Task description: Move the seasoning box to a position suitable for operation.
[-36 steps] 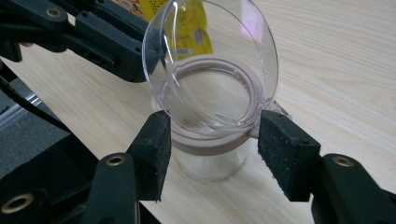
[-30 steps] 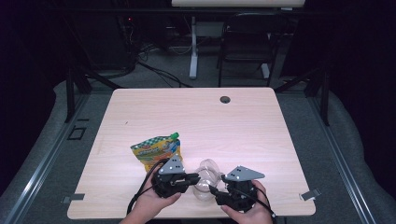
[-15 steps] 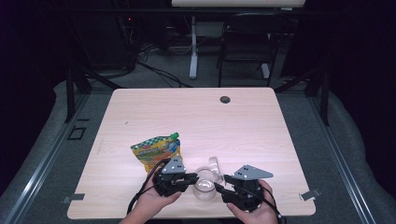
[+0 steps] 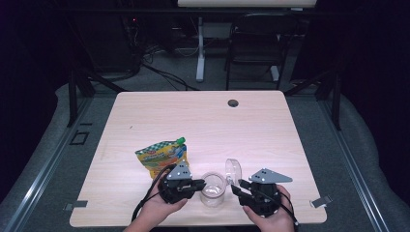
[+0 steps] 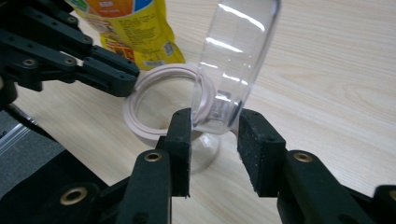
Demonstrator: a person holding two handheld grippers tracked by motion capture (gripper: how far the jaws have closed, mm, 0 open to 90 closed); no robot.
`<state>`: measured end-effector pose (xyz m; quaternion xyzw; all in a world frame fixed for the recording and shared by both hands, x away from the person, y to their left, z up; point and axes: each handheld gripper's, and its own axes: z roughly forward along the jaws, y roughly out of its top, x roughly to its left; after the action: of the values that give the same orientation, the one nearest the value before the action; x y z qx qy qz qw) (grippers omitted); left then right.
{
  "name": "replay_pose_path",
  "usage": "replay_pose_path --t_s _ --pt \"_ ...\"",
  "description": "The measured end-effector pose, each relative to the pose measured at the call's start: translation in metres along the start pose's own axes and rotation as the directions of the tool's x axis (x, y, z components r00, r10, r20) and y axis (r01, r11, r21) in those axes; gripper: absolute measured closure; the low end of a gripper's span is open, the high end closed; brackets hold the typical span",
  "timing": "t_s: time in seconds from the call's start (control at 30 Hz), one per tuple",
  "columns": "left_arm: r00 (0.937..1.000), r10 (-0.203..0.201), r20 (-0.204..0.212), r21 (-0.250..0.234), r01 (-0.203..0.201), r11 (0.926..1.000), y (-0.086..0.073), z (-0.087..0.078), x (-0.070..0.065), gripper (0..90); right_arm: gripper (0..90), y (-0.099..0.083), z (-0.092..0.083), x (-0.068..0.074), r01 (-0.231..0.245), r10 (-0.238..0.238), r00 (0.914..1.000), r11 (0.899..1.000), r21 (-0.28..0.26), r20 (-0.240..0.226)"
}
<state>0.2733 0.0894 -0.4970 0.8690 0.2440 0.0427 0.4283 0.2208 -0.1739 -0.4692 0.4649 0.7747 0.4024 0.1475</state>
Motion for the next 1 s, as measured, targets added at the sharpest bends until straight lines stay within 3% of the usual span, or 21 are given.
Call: replay_pose_path --t_s 0.17,0.23,0.37,0.7,1.0 --pt "1.0 0.001 0.007 0.007 -0.001 1.0 0.001 0.0 -0.001 82.9 66.3 -0.001 0.001 -0.004 -0.026 0.026 0.9996 1.0 -0.008 -0.007" --pt "0.9999 0.011 -0.009 0.012 -0.011 0.9999 0.001 0.0 -0.003 82.6 67.2 -0.001 0.001 -0.004 -0.029 0.029 0.9996 1.0 -0.01 -0.006" --pt "0.9999 0.009 -0.012 0.005 -0.009 0.9999 0.001 -0.002 -0.004 81.6 69.6 -0.001 0.001 -0.007 -0.031 0.031 0.9994 0.999 -0.022 0.014" --pt "0.9992 -0.018 -0.035 -0.005 0.018 0.9998 -0.008 -0.012 -0.004 78.5 72.5 0.003 0.012 -0.022 -0.078 0.078 0.9969 0.994 -0.074 0.002" --pt "0.9953 -0.056 -0.079 -0.013 0.055 0.9984 -0.021 -0.027 -0.002 77.5 72.7 0.01 0.03 -0.035 -0.124 0.12 0.9916 0.988 -0.096 -0.048"
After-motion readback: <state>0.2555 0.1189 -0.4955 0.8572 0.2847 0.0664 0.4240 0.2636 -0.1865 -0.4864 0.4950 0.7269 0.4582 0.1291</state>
